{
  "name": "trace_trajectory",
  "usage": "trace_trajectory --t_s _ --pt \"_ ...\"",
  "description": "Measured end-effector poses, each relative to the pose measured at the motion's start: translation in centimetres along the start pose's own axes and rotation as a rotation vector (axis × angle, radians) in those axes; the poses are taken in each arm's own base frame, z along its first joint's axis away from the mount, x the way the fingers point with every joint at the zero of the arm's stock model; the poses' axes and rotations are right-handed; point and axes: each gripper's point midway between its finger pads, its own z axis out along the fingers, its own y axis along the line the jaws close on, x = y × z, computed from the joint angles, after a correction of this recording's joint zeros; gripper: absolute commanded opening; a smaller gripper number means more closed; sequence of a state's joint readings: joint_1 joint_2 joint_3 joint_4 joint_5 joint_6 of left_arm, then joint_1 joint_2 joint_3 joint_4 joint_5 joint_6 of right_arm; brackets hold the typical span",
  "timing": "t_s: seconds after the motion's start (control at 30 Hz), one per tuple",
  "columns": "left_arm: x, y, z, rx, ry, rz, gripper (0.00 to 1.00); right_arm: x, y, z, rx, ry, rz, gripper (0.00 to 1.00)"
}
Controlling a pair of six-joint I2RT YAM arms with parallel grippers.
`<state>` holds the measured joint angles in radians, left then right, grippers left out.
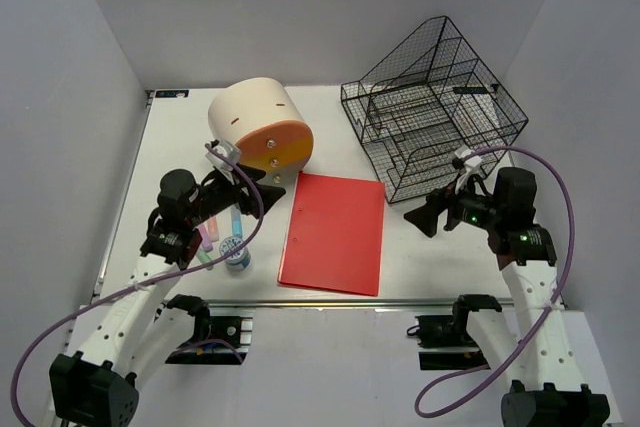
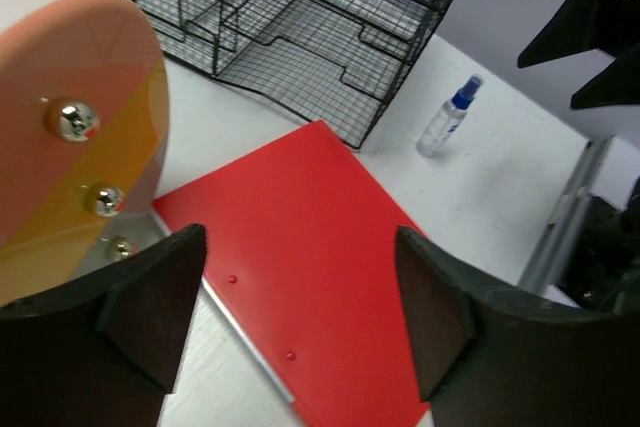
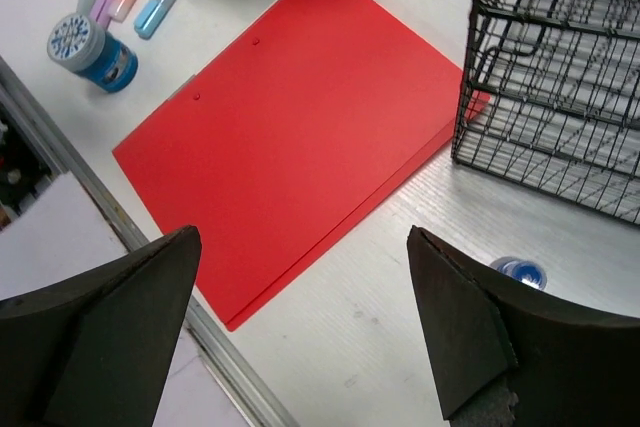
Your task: Organize the desk
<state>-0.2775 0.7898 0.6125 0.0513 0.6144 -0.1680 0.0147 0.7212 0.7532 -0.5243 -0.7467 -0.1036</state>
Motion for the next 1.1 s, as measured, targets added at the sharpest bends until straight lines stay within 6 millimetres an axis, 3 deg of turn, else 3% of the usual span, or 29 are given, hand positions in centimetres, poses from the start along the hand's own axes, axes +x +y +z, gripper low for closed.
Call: trace_trajectory --t_s 0.17,0.3,0.37,0.43,0.6,0.77,0.8,0.83,0.9,0.93,1.0,1.1 --pt "0.6 -0.4 0.5 0.007 0.021 -0.102 0.66 0.2 -0.1 0.1 -0.016 0.004 -0.080 0.89" --pt "1.0 -0.5 0.3 -0.010 0.035 -0.177 0.47 1.9 -0.6 0.6 -0.019 0.040 -0.053 0.89" --pt "1.5 -0.6 0.2 -0.020 0.060 -0.221 0.43 2.5 -0.9 1.1 -0.027 0.067 -0.032 0.89" --pt "2.1 -0.7 0.2 -0.029 0.087 -0.263 0.46 3.0 -1.2 1.5 -0.037 0.094 -0.017 0.89" --pt "4.1 -1.7 0.5 -0.031 0.161 -0.357 0.74 3.9 -0.2 2.4 -0.112 0.133 -0.022 0.89" --pt "8.0 -2.9 1.9 -0.052 0.299 -0.436 0.80 5.0 2.1 3.2 -0.235 0.170 -0.045 0.87" --pt "9.1 -3.1 2.1 -0.064 0.338 -0.448 0.81 5.3 2.4 3.4 -0.249 0.183 -0.044 0.82" --pt "10.1 -3.4 2.2 -0.082 0.373 -0.460 0.82 5.5 2.5 3.7 -0.261 0.195 -0.046 0.64" --pt "11.9 -3.5 2.2 -0.131 0.431 -0.474 0.83 6.0 2.9 4.2 -0.282 0.218 -0.055 0.37" --pt "12.6 -3.5 2.1 -0.159 0.454 -0.477 0.83 6.3 3.0 4.5 -0.288 0.232 -0.056 0.16" --pt "13.8 -3.2 2.0 -0.219 0.484 -0.479 0.85 6.9 3.2 5.2 -0.299 0.265 -0.061 0.08" --pt "15.6 -2.7 1.7 -0.312 0.532 -0.477 0.91 8.4 3.6 6.3 -0.309 0.330 -0.078 0.06"
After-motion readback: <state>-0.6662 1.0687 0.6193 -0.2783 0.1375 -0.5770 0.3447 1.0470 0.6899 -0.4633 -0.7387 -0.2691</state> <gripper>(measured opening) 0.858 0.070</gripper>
